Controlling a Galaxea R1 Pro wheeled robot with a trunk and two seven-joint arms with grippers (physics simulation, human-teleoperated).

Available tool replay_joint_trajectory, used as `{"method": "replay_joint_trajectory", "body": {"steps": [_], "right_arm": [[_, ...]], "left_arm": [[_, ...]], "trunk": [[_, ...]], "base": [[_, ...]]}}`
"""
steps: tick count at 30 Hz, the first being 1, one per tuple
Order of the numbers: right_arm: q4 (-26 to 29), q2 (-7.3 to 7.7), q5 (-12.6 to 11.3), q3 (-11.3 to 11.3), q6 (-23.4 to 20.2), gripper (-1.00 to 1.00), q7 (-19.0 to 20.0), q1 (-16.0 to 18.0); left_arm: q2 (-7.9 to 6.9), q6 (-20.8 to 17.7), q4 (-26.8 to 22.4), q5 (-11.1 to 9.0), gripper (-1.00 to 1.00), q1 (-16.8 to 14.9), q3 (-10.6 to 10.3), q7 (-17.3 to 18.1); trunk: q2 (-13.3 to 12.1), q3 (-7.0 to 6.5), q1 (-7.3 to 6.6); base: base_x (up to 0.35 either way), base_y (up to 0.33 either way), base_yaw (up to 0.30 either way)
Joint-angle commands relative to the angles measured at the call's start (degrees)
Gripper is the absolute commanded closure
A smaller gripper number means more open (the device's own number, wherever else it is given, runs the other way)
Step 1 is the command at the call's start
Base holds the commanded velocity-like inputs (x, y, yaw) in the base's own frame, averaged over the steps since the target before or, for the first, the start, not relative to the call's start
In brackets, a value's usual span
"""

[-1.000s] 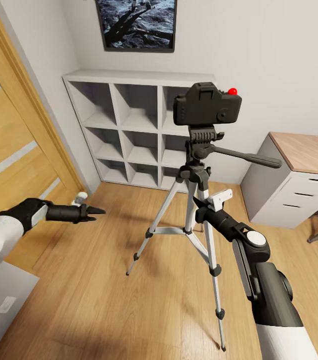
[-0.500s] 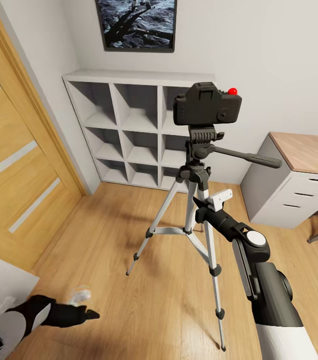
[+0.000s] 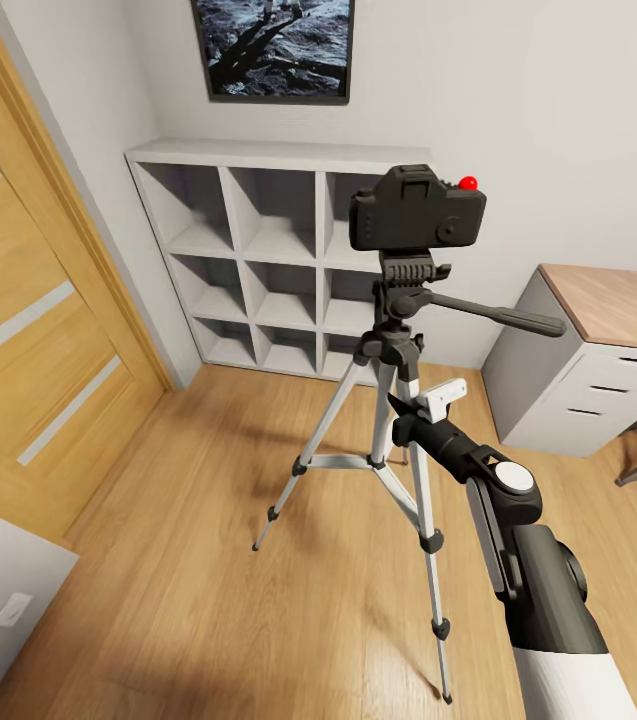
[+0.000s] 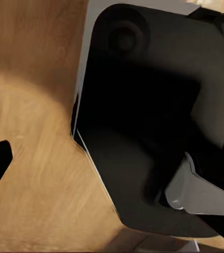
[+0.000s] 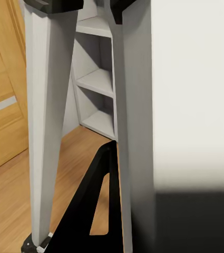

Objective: Attach the digital camera to the camera tripod in the bedroom.

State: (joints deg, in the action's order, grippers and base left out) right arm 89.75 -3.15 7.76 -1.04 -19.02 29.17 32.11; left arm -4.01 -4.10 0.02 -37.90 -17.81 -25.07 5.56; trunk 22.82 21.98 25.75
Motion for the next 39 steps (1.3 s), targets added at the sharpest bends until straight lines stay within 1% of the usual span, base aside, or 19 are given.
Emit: {"method": "replay_joint_trajectory", "body": {"steps": [1,2,3,6,7,9,12,14,20,28,29,39], "right_arm": [[0.1,-0.05,5.5,-0.1,-0.1,1.00,0.4,0.1],[0.1,-0.06,5.5,-0.1,-0.1,1.00,0.4,0.1],[0.1,-0.05,5.5,-0.1,-0.1,1.00,0.4,0.1],[0.1,-0.05,5.5,-0.1,-0.1,1.00,0.4,0.1],[0.1,-0.03,5.5,-0.1,-0.1,1.00,0.4,0.1],[0.1,-0.04,5.5,-0.2,-0.2,1.00,0.4,0.0],[0.1,-0.03,5.5,-0.2,-0.2,1.00,0.4,0.0],[0.1,-0.04,5.5,-0.1,-0.2,1.00,0.4,0.0],[0.1,-0.05,5.5,-0.1,-0.1,1.00,0.4,0.1],[0.1,-0.09,5.5,-0.1,-0.1,1.00,0.4,0.1],[0.1,-0.09,5.5,-0.2,-0.1,-1.00,0.4,0.1],[0.1,-0.10,5.5,-0.2,-0.1,-1.00,0.4,0.1]], "left_arm": [[0.22,-0.1,0.0,-2.5,-1.00,0.2,-0.4,-2.3],[0.42,0.0,0.0,-4.2,-1.00,0.4,-0.4,-4.3],[0.67,0.0,0.0,-7.5,-1.00,0.6,-0.3,-7.5],[0.88,0.1,0.0,-11.4,-1.00,0.9,-0.3,-10.7],[0.93,0.1,0.0,-13.2,-1.00,1.1,-0.3,-11.9],[0.97,0.1,0.1,-14.4,-1.00,1.4,-0.3,-12.7],[1.03,0.5,0.0,-15.6,-1.00,2.0,-0.3,-13.5],[1.06,0.7,0.0,-16.0,-1.00,2.2,-0.3,-13.7],[0.91,1.0,-0.1,-16.5,-1.00,2.5,-0.3,-13.8],[1.03,0.9,0.0,-16.6,-1.00,2.6,-0.3,-13.8],[1.09,0.9,0.0,-16.6,-1.00,2.6,-0.3,-13.9],[1.10,0.9,0.0,-16.6,-1.00,2.6,-0.3,-14.0]], "trunk": [[0.1,0.08,0.03],[0.1,0.08,0.03],[0.1,0.08,0.03],[0.1,0.08,0.03],[0.1,0.08,0.03],[0.1,0.08,0.03],[0.1,0.08,0.03],[0.1,0.08,0.03],[0.1,0.08,0.03],[0.1,0.08,0.03],[0.1,0.08,0.03],[0.1,0.08,0.03]], "base": [[0.000,0.000,0.000],[0.000,0.000,0.000],[0.000,0.000,0.000],[0.000,0.000,0.000],[0.000,0.000,0.000],[0.000,0.000,0.000],[0.000,0.000,0.000],[0.000,0.000,0.000],[0.000,0.000,0.000],[0.000,0.000,0.000],[0.000,0.000,0.000],[0.000,0.000,0.000]]}}
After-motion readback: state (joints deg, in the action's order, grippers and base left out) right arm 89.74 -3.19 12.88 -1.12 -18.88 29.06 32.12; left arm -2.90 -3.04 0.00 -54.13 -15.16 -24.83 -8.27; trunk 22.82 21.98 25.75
